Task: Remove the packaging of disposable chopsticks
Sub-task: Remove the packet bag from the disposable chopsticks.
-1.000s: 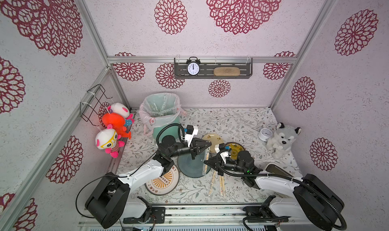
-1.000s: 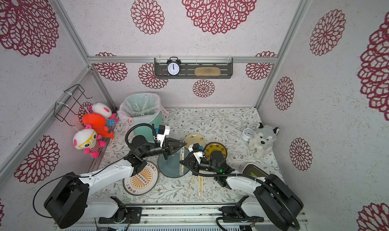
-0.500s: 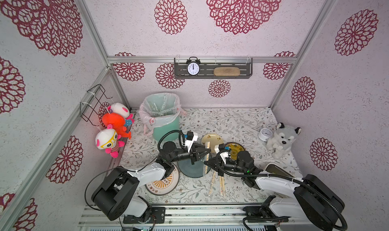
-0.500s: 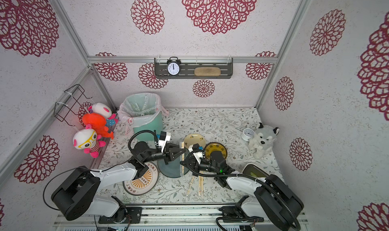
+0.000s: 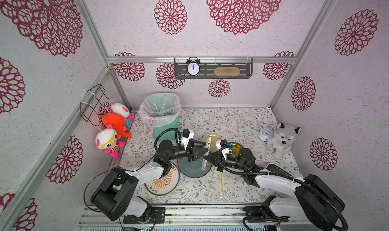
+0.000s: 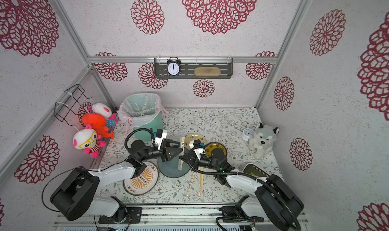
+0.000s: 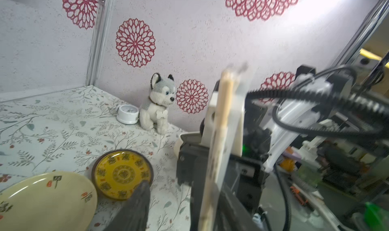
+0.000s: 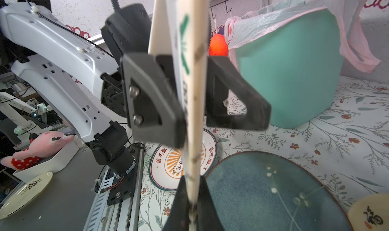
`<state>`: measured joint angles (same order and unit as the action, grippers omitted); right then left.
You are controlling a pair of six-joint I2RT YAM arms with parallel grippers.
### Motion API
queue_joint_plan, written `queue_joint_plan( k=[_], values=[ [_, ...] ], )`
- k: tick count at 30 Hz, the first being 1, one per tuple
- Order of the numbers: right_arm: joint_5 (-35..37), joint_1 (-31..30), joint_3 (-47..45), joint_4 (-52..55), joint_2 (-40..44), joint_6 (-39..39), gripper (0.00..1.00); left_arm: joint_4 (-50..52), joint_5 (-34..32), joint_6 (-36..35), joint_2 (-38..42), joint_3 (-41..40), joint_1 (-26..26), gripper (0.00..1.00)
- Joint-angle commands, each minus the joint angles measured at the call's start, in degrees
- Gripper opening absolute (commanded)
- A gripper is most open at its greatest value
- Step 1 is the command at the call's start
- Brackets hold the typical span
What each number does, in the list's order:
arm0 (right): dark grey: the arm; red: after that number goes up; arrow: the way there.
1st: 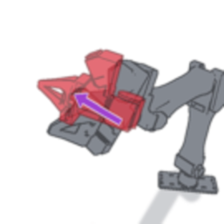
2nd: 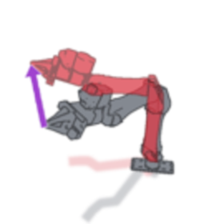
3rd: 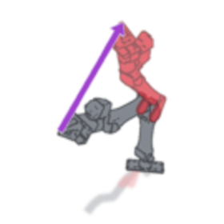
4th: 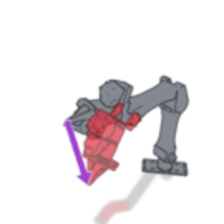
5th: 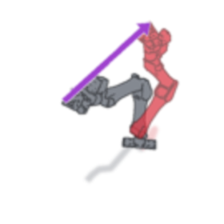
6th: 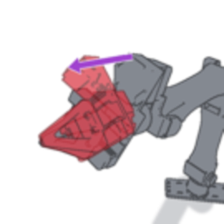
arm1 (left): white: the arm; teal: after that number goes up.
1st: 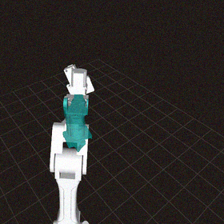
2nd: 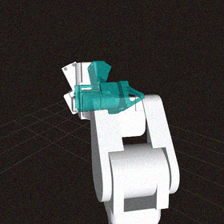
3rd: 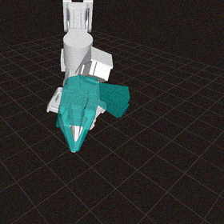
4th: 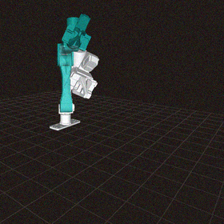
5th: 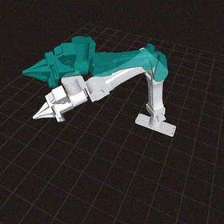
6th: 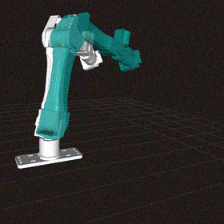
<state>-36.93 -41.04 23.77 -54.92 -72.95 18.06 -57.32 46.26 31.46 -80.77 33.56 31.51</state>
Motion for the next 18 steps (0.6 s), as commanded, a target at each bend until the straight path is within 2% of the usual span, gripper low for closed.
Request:
queue_joint_plan(
  k=[1, 12, 16, 18],
  values=[
    [0.26, -0.18, -0.26, -2.57, 0.44, -1.01, 0.00, 3.27, 1.25, -0.42, 2.41, 3.44, 0.17, 0.41],
    [-0.07, -0.18, -0.30, -2.71, -0.16, -1.75, 0.00, 10.05, -0.38, -3.77, -1.23, 8.69, 2.50, 0.37],
    [-0.25, -0.18, -0.57, -3.11, -0.79, -1.53, 0.00, 9.07, -0.94, -3.38, -1.60, 8.98, 2.42, 0.26],
    [-0.16, -0.18, -0.72, -3.24, -1.05, -1.45, 0.00, 8.55, -0.48, -3.00, -1.33, 8.98, 2.49, 0.17]
  ],
)
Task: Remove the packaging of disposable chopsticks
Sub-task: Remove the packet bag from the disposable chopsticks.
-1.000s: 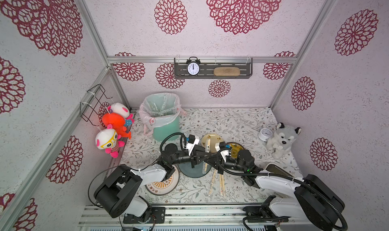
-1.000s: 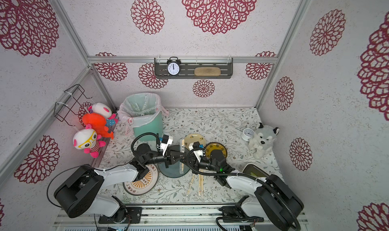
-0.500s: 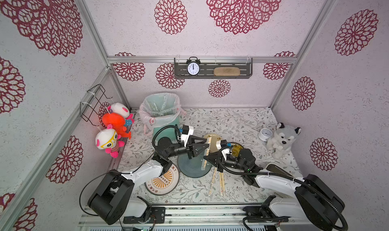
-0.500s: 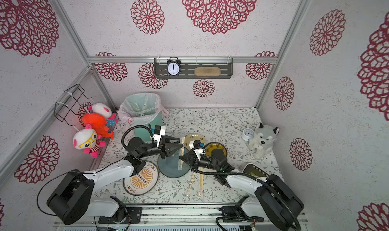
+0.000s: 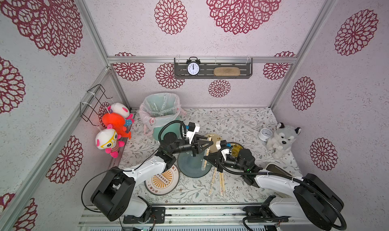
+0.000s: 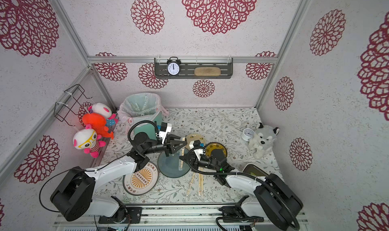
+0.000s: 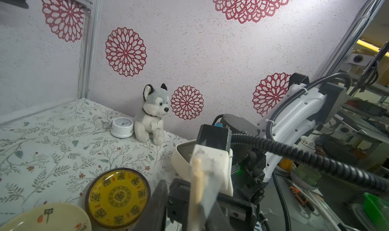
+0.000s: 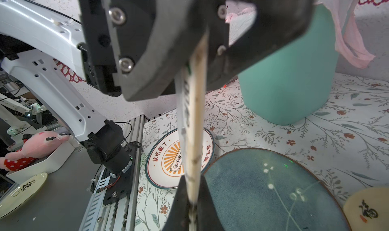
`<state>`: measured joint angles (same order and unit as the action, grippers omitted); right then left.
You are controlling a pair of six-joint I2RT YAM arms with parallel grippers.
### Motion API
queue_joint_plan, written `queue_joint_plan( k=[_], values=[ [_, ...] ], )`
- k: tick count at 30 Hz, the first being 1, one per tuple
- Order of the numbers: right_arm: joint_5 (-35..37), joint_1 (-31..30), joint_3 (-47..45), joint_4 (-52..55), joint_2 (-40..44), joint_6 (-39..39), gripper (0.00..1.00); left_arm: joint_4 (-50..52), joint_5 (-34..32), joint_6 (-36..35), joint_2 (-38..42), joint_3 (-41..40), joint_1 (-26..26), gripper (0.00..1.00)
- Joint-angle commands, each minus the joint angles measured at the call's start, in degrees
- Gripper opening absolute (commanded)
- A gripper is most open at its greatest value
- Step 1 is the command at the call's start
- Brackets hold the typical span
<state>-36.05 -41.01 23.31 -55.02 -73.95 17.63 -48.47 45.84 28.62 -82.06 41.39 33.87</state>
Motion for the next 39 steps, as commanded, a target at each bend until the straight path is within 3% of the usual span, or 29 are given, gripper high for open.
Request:
queue_joint_plan(
  k=[1, 3, 10, 16, 25, 29, 35, 39],
  values=[
    [-1.04, -0.21, -0.36, -3.19, -0.14, -0.98, 0.00, -0.22, -0.04, -0.13, 0.22, 1.07, 0.15, 0.13],
    [-1.03, -0.21, -0.63, -3.85, 0.08, -0.87, 0.00, 0.81, -0.22, -0.61, 0.12, 0.91, 0.33, 0.00],
    [-1.13, 1.11, -1.09, -4.63, 4.17, -1.01, 0.00, 6.45, -5.55, -6.90, -4.05, -4.70, 5.98, 0.00],
    [-0.69, 2.50, -0.32, -3.99, 7.37, -1.46, 0.00, -17.57, 1.17, 4.24, -12.49, -12.92, 5.18, 0.00],
    [-2.06, 3.40, 2.69, -3.96, 9.28, -1.08, 0.00, -1.15, -4.90, -4.96, -10.42, -11.71, 6.96, 0.02],
    [-2.67, 3.44, 4.33, -2.78, 10.08, -1.41, 0.00, -7.99, -1.29, -1.61, -11.44, -12.18, 7.09, 0.03],
    [-3.24, 3.40, 6.89, 0.99, 11.99, -2.63, 0.00, -0.17, -3.39, -5.77, -11.80, -10.98, 9.86, 0.01],
    [-1.48, 3.49, 6.93, 3.26, 14.96, -3.99, 0.00, -0.45, -4.43, -6.41, -9.66, -14.40, 10.25, 0.09]
  ],
)
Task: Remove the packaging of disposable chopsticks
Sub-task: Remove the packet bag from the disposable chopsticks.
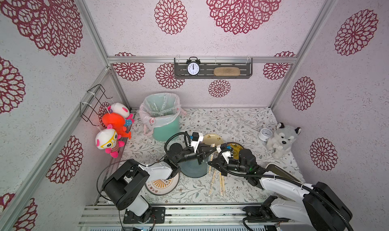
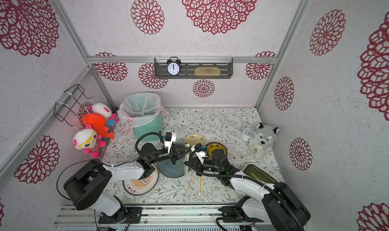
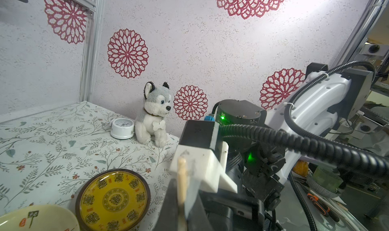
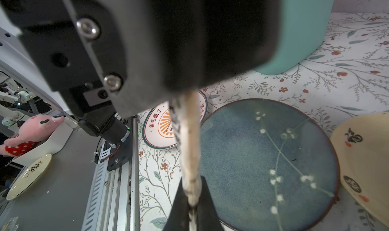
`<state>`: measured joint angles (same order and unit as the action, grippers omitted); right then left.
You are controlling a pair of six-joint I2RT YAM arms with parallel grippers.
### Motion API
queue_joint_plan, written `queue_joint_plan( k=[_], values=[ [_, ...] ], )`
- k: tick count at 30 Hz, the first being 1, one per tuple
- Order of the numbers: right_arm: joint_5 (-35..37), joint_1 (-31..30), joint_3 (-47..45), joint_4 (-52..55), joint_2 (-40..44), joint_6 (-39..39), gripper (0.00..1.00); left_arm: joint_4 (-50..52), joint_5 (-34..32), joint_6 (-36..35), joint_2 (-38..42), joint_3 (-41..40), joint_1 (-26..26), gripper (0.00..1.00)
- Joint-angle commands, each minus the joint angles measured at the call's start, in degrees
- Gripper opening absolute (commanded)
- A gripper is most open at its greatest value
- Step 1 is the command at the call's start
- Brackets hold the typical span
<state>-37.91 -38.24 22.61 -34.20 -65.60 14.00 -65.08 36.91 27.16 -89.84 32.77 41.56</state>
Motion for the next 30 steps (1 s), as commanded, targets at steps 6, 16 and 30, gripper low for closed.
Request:
queue_joint_plan(
  k=[6, 16, 30],
  values=[
    [0.25, 0.71, 9.52, -13.70, 9.94, -1.18, 0.00, 22.76, 3.56, -7.66, -0.53, -5.43, 2.56, 0.02],
    [3.08, 0.80, 11.77, -12.69, 12.94, -1.71, 0.00, 19.11, 2.58, -6.98, -3.08, -8.47, 3.78, 0.06],
    [2.19, -0.04, 6.10, -13.98, 9.01, 2.45, 0.13, 33.24, 0.97, -10.11, 12.24, 1.05, -2.61, 0.00]
  ],
)
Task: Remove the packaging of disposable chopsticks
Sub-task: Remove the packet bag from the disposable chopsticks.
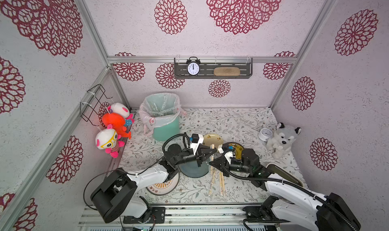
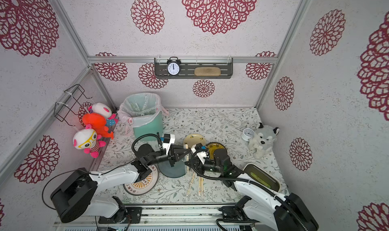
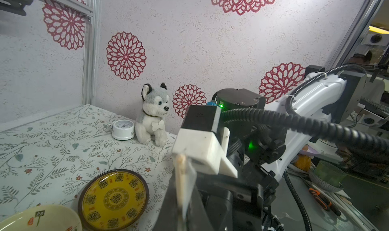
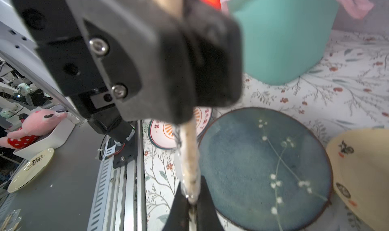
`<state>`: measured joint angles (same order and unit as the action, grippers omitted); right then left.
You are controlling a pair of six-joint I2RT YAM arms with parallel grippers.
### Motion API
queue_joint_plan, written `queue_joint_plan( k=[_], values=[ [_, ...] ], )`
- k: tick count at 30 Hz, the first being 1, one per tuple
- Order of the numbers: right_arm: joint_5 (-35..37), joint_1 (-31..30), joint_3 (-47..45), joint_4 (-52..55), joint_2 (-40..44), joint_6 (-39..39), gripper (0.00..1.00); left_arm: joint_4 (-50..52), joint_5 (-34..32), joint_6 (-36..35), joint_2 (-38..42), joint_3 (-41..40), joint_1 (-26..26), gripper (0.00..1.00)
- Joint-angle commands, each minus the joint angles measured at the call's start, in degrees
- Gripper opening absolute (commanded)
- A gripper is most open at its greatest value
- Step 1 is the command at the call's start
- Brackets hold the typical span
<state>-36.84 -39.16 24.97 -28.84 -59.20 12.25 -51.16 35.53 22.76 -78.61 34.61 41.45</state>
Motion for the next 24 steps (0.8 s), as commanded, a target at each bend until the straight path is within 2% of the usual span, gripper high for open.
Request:
queue_joint_plan(
  k=[1, 5, 7, 12, 16, 18, 22, 24],
  values=[
    [1.76, 0.84, 1.95, -19.85, 2.31, 4.27, 0.20, 20.34, 2.47, -5.63, 1.95, 0.59, -3.30, 0.00],
    [1.60, 0.84, -2.21, -21.75, 0.90, 5.64, 0.34, 26.06, 2.89, -6.79, 3.52, 6.08, -4.79, 0.00],
    [2.15, 0.88, -3.37, -22.44, 0.93, 5.68, 0.34, 26.72, 3.84, -6.46, 4.28, 7.21, -4.98, 0.00],
    [2.26, 0.66, -6.91, -29.87, -2.83, 8.78, 0.44, 22.73, 3.87, -4.43, 7.83, 5.73, -4.89, 0.00],
    [-1.98, -0.10, -6.96, -40.49, -10.68, 14.03, 0.52, 19.27, 5.61, -2.59, 8.74, 5.81, -4.89, 0.00],
    [-4.90, -0.88, -5.89, -45.70, -15.04, 16.65, 0.71, 19.50, 6.24, -2.03, 8.47, 6.44, -4.68, 0.00],
    [-6.92, -2.41, -4.34, -53.73, -22.19, 18.83, 0.69, 17.77, 6.10, -2.28, 8.10, 6.10, -4.63, 0.00],
    [-7.82, -2.59, -2.60, -54.26, -25.04, 19.26, 0.60, 16.19, 6.72, -1.37, 7.89, 5.96, -4.69, 0.00]
  ],
)
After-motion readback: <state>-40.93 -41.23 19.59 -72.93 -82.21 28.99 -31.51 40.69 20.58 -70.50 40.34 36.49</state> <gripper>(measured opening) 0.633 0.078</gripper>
